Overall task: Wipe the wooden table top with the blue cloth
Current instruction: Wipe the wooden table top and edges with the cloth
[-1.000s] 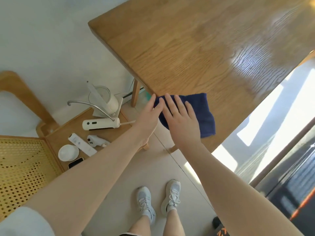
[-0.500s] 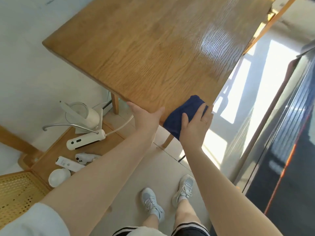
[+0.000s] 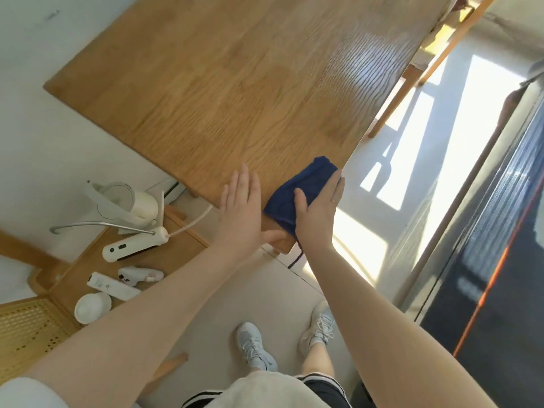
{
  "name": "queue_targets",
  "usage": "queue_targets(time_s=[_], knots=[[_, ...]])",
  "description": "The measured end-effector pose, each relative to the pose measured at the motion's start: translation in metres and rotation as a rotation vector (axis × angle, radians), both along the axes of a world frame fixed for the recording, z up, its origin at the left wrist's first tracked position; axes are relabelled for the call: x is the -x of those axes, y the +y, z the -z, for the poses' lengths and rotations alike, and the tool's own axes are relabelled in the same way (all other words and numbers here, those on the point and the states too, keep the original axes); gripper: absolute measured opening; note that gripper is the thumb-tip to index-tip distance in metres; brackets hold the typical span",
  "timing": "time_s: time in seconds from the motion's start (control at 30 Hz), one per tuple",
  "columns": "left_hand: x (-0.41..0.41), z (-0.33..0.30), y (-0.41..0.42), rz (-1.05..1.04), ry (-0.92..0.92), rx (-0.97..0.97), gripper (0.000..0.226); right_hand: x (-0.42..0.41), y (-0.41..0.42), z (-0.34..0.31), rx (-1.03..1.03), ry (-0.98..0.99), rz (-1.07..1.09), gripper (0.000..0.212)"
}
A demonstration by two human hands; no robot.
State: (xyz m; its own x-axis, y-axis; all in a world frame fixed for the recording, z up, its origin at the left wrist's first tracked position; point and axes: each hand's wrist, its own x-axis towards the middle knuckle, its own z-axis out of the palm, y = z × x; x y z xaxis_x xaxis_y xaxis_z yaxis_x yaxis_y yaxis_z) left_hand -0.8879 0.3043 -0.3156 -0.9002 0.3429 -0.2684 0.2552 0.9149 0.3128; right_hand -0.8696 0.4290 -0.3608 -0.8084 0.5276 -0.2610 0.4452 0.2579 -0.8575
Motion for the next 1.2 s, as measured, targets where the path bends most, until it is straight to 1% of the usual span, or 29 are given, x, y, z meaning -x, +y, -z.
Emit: queue_targets(time_s=[0.07, 0.1, 0.17, 0.23, 0.33, 0.43, 0.53, 0.6, 0.7, 0.83, 0.93, 1.0, 1.07, 1.17, 1.2], knots=[[0.009, -0.001, 0.006, 0.034, -0.022, 0.035, 0.121, 0.027, 0.018, -0.001, -0.012, -0.006, 0.054, 0.075], [0.013, -0.002, 0.010, 0.041, -0.050, 0.047, 0.121, 0.041, 0.028, -0.001, -0.052, -0.008, 0.078, 0.074], [0.016, -0.005, 0.020, 0.001, -0.107, 0.070, 0.117, 0.065, 0.048, 0.000, -0.144, -0.022, 0.084, 0.073], [0.017, -0.007, 0.030, -0.043, -0.101, 0.100, 0.112, 0.080, 0.062, -0.002, -0.166, -0.040, 0.065, 0.073], [0.013, -0.009, 0.040, -0.048, -0.102, 0.153, 0.110, 0.068, 0.061, -0.007, -0.102, -0.011, 0.045, 0.074], [0.010, -0.009, 0.045, -0.078, -0.134, 0.153, 0.108, 0.030, 0.030, -0.010, -0.080, -0.047, -0.050, 0.073], [0.011, -0.010, 0.044, -0.090, -0.149, 0.155, 0.106, 0.011, 0.011, -0.007, 0.004, -0.040, -0.096, 0.075], [0.014, -0.014, 0.044, -0.103, -0.171, 0.163, 0.110, 0.027, 0.027, -0.004, 0.027, -0.013, -0.084, 0.075], [0.015, -0.016, 0.048, -0.119, -0.204, 0.209, 0.111, 0.073, 0.074, -0.002, 0.035, 0.022, 0.007, 0.072], [0.017, -0.017, 0.049, -0.125, -0.212, 0.274, 0.112, 0.121, 0.117, -0.004, 0.008, 0.015, 0.059, 0.070], [0.019, -0.022, 0.055, -0.090, -0.205, 0.338, 0.116, 0.109, 0.112, -0.005, 0.024, 0.012, 0.045, 0.071], [0.025, -0.025, 0.062, -0.102, -0.221, 0.329, 0.116, 0.087, 0.101, -0.005, 0.065, 0.033, -0.004, 0.072], [0.038, -0.029, 0.069, -0.093, -0.185, 0.269, 0.105, 0.067, 0.090, -0.004, 0.125, 0.047, -0.056, 0.073], [0.062, -0.033, 0.083, 0.039, 0.060, 0.179, 0.063, 0.060, 0.090, -0.003, 0.210, 0.080, -0.073, 0.074], [0.074, -0.036, 0.090, 0.065, 0.117, 0.145, 0.053, 0.067, 0.096, -0.003, 0.233, 0.101, -0.061, 0.074]])
